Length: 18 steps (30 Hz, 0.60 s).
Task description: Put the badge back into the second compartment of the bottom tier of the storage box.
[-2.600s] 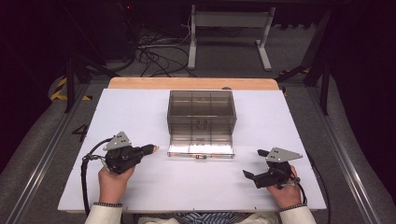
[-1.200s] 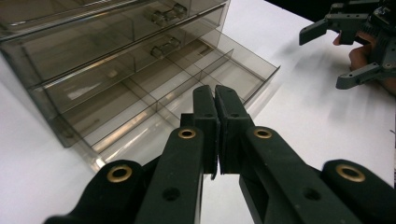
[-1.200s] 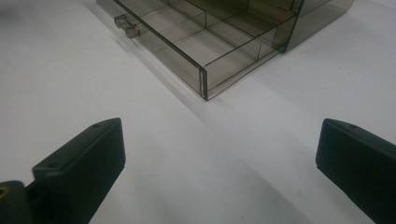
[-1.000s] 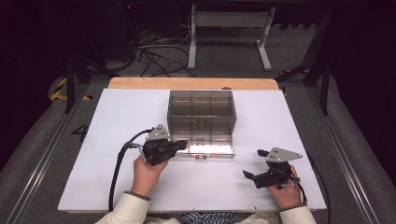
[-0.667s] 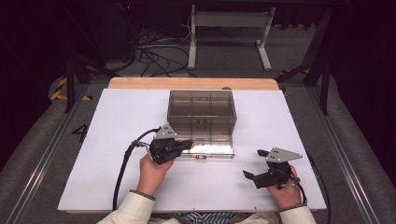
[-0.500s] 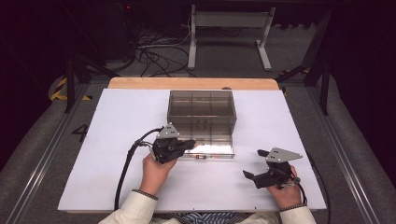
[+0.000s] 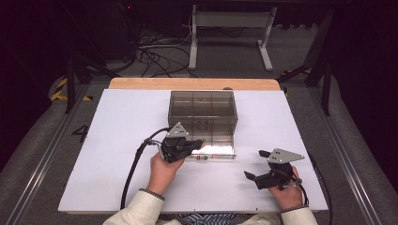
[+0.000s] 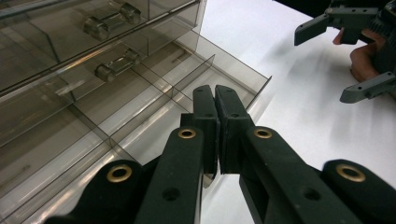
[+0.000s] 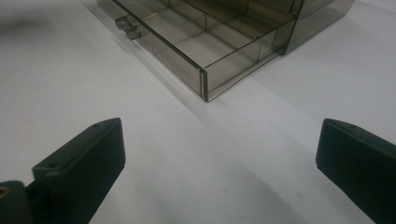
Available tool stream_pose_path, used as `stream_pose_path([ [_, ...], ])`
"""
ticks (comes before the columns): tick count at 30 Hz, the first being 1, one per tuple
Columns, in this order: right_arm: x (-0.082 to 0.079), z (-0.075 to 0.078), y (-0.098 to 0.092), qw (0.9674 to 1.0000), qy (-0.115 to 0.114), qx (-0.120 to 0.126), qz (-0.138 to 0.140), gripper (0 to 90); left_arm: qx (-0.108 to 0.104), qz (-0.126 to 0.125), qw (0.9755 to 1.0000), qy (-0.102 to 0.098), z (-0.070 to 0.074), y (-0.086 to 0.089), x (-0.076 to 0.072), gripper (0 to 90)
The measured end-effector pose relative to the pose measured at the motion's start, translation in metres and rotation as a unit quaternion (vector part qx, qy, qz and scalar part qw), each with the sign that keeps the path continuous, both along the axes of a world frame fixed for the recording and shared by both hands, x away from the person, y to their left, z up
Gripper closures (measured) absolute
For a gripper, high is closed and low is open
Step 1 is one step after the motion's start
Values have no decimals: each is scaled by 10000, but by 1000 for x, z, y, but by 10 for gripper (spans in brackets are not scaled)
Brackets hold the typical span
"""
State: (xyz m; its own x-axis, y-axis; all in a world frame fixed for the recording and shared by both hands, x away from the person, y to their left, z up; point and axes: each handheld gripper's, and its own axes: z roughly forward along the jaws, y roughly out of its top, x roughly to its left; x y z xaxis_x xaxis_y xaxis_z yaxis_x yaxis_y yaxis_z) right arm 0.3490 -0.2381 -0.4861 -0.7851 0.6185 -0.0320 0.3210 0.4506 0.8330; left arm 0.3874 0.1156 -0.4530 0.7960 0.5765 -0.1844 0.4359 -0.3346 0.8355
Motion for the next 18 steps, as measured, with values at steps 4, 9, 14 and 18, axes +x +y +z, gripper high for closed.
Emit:
stream_pose_path([
  [4, 0, 0, 0, 10000, -2, -4, 2, 19, 15, -10, 10000, 15, -1, -4, 2, 882],
  [9, 0, 0, 0, 10000, -3, -4, 5, 19, 70, -10, 10000, 48, -3, -10, 6, 881],
  [14, 0, 0, 0, 10000, -9, -8, 5, 19, 97, -2, 9999, 84, -6, -13, 9, 881],
  [18, 0, 0, 0, 10000, -8, -12, 4, 19, 126, -22, 9998, 124, -8, -15, 10, 881],
])
